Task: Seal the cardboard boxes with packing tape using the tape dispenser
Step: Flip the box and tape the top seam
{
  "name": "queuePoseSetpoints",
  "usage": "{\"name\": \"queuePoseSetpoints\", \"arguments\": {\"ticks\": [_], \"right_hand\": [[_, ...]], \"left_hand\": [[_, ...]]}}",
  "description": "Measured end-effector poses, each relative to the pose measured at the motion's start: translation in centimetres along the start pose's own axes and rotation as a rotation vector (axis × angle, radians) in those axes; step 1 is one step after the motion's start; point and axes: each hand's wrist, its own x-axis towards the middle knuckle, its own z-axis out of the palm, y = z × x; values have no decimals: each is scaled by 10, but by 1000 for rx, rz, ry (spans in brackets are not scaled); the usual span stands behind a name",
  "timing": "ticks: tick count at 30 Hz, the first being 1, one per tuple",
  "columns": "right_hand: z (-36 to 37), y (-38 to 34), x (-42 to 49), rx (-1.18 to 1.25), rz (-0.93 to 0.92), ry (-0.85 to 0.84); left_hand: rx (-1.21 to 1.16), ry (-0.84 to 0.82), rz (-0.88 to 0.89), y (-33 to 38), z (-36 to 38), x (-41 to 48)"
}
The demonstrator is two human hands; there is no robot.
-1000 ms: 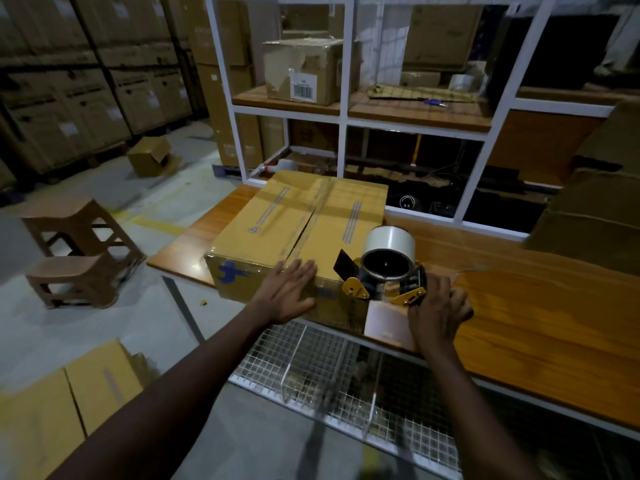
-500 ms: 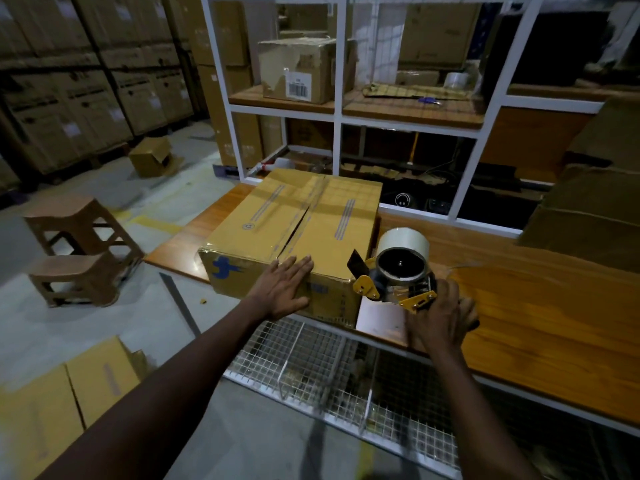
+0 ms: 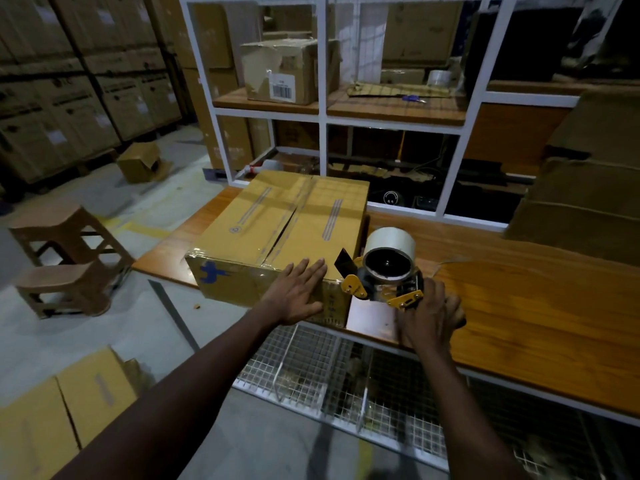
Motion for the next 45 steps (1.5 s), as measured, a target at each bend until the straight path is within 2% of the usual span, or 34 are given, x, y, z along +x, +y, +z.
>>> {"name": "queuePoseSetpoints", "arguments": {"ticks": [9,13,23,26,30,38,45], "right_hand": [[-8,45,-21,-62,84,-13],[-2,38,-31,-119,77,-86],[8,13,-27,-164,49,-147],[10,1,-36,-168,107,-169],[14,-10,-51,-155,194,-278],[12,-26,-67,33,423,-438],[16,-15,-83,46,366,-334]], "left_hand": [[-17,18,-3,0,3,1],[-27,18,-2,1,3,1],[-28,23,-14,8,5,1],[-33,21,-15,12,8,1],[-23,12,-17,13,11,3],[7,-12,-28,17,11,6],[-19,-5,-30,14,10,4]]}}
